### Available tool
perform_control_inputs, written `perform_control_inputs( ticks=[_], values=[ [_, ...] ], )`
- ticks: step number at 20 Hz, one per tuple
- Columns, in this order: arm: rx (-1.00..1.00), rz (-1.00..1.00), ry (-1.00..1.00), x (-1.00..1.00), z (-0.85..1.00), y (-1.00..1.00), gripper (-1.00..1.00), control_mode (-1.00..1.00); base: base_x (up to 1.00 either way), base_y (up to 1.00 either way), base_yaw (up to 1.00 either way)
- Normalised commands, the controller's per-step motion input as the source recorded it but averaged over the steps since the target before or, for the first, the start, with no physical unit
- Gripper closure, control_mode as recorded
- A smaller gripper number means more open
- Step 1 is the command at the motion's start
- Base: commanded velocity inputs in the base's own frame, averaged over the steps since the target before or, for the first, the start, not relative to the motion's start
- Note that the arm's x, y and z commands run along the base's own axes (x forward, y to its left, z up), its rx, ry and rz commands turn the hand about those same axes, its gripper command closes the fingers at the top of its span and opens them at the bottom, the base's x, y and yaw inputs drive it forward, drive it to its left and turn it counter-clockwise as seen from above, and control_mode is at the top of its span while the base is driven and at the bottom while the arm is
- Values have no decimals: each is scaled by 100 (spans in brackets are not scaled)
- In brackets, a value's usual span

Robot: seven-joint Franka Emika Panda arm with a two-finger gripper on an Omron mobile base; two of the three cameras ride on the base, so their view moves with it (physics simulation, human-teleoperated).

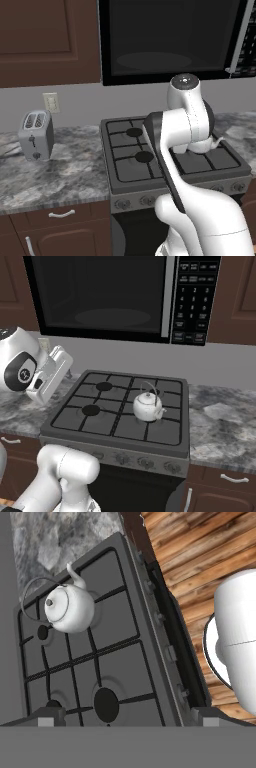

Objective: The kettle is done boiling. Turn off the stove, then wait for 300 timesteps before moving the kettle to the dining table.

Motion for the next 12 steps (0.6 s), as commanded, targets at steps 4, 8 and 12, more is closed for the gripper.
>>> perform_control_inputs(
  ticks=[4, 8, 12],
  values=[
    [0, 0, 0, 0, 0, 0, -100, -100, 0, 0, 0],
    [0, 0, 0, 0, 0, 0, -100, -100, 0, 0, 0],
    [0, 0, 0, 0, 0, 0, -100, -100, 0, 0, 0]
  ],
)
